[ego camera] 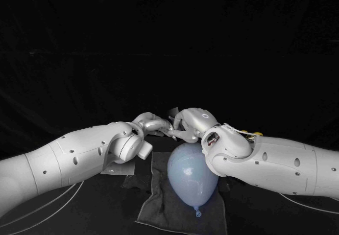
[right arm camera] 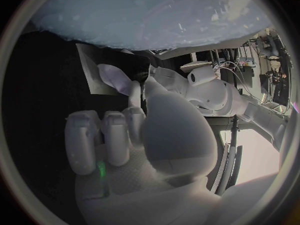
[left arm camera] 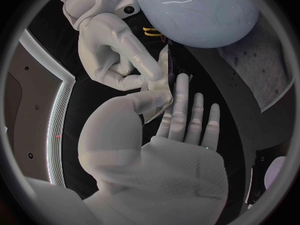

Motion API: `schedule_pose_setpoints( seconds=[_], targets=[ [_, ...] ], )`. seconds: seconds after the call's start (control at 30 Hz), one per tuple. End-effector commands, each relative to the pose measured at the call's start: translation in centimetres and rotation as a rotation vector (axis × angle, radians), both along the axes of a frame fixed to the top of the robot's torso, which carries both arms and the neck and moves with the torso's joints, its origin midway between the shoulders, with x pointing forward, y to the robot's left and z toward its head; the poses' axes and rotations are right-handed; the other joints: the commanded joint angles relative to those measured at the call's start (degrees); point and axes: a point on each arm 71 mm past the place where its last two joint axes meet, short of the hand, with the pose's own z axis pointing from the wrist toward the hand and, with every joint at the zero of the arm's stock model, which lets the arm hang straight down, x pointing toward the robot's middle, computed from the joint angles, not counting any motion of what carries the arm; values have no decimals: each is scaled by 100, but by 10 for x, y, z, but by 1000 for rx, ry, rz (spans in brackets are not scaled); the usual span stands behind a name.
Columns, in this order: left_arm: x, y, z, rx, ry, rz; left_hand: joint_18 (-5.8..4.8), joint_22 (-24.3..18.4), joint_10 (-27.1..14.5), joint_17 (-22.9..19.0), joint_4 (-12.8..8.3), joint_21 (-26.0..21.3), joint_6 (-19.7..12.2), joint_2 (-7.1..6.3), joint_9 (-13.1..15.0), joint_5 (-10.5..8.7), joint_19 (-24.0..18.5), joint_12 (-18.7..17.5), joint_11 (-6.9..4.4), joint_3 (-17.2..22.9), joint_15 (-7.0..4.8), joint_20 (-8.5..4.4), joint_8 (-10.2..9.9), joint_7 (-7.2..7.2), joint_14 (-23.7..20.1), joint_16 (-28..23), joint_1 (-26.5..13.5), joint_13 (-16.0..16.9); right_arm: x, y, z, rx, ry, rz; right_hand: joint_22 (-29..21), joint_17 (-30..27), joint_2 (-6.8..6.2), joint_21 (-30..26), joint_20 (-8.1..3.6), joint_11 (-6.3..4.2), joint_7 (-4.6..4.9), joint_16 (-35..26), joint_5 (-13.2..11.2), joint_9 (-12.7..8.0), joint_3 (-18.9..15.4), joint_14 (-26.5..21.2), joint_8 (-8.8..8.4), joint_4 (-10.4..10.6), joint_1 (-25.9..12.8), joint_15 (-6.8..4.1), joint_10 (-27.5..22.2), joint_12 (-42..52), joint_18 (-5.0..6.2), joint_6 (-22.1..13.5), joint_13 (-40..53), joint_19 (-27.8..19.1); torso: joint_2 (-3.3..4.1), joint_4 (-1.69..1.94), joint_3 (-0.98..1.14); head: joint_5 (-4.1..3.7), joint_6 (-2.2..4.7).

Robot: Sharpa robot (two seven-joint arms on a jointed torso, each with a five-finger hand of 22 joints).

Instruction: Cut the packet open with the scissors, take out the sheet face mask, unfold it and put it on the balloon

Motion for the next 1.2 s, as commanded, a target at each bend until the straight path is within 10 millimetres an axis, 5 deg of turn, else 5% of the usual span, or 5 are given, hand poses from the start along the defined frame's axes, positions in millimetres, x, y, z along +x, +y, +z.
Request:
schedule_pose_setpoints(
  seconds=[0.03,0.33,0.6,0.9,1.2],
  targets=[
    [-1,-2,2,-9,-2,-13,75,8,35,-8,2,-21,62,15,863,25,-25,31,-17,24,-27,2,171,-17,4,22,67,8,0,-1,2,-4,-36,-15,1505,1425,71,19,-62,-71,-51,23,19,-14,438,587,33,-73,382,-61,97,35,-35,-25,781,600,-3,3,0,-4,2],
    [-1,-2,2,-9,-1,-16,75,8,35,-8,2,-21,62,15,863,25,-25,31,-17,24,-27,2,171,-17,4,22,67,8,2,-6,1,-13,-39,-39,1505,1412,-400,19,-52,-52,-35,15,335,36,1710,584,220,-130,186,-43,94,0,-35,-137,786,600,-2,2,0,-12,9],
    [-1,-1,2,-8,0,-12,75,8,35,-8,2,-21,62,15,863,25,-25,31,-17,24,-27,2,171,-17,4,22,67,8,0,-11,2,-10,-43,-36,1505,1410,-556,19,-48,-43,-16,14,471,82,2243,584,331,-403,69,-36,97,-16,-35,-222,787,600,-1,0,0,-6,11],
    [0,0,2,-7,1,-10,80,7,36,-17,1,-24,65,8,865,26,-31,36,-19,30,-28,1,173,-19,4,30,65,11,0,-19,2,-15,-39,-39,1505,1399,-452,19,0,29,84,8,631,160,3078,581,499,-862,-173,23,61,-127,-35,-314,726,600,-5,2,0,3,14],
    [0,1,1,-7,2,-6,84,7,37,-24,0,-26,67,2,867,27,-33,39,-20,35,-28,2,175,-20,5,36,64,13,-2,-21,0,-28,-6,0,1465,1321,-112,-111,65,119,184,-46,-21,79,3805,560,374,-1057,-640,96,-386,-1042,-5,-518,130,541,1,-2,2,12,8]
  ],
)
